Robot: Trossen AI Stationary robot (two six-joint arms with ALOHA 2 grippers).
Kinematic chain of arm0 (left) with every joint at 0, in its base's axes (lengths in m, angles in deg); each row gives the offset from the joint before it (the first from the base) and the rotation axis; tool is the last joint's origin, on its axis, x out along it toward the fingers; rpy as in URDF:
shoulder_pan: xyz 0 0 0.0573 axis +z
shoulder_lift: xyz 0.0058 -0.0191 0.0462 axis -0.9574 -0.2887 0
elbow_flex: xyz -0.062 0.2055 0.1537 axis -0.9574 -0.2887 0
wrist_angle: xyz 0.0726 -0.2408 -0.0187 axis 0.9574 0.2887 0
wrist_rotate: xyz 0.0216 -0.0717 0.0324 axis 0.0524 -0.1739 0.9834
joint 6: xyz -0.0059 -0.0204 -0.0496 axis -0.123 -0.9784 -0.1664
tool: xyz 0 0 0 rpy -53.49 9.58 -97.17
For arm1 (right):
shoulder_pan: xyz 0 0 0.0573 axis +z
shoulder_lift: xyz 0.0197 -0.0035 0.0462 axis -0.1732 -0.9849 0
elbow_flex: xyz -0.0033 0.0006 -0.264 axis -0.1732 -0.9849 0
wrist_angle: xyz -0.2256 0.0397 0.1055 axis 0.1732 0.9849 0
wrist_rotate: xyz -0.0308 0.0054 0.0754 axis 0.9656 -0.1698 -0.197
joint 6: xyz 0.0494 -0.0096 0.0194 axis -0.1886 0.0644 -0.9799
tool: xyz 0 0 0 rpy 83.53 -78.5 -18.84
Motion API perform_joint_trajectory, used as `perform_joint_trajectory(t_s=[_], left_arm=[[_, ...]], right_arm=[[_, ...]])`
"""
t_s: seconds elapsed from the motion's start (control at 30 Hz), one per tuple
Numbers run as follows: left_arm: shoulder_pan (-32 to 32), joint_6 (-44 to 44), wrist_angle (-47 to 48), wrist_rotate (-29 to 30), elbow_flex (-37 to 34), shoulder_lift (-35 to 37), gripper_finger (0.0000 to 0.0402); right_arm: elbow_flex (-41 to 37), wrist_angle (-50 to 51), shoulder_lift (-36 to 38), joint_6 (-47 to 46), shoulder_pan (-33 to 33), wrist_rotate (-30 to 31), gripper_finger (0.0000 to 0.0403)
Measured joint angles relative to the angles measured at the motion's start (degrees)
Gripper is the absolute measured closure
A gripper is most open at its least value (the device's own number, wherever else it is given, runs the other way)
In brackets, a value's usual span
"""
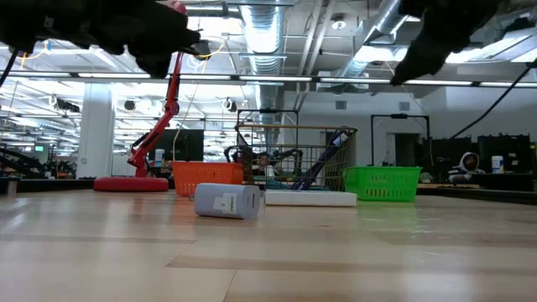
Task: Pick and place items into bin
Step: Put the white charger adapter into the green basket
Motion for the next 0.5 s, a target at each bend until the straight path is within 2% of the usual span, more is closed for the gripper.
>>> perform_joint_trajectory(t_s=[0.2,0.3,0.5], left_arm=[[1.34,0.9,15.9,-0.02,7.76,0.0,0.0273],[1.78,1.72,22.51,-0.04,11.57,0.0,0.0269],[3.57,0.77,34.19,-1.06,17.05,0.0,0.0258]], right_arm=[[-6.04,-8.91,0.23,-4.52,0.0,0.11,0.02],[-7.95,-13.84,-0.23,-5.27,0.13,2.17,0.0199],[-9.43,-18.03,-0.1,-4.81,2.79,13.15,0.0198]])
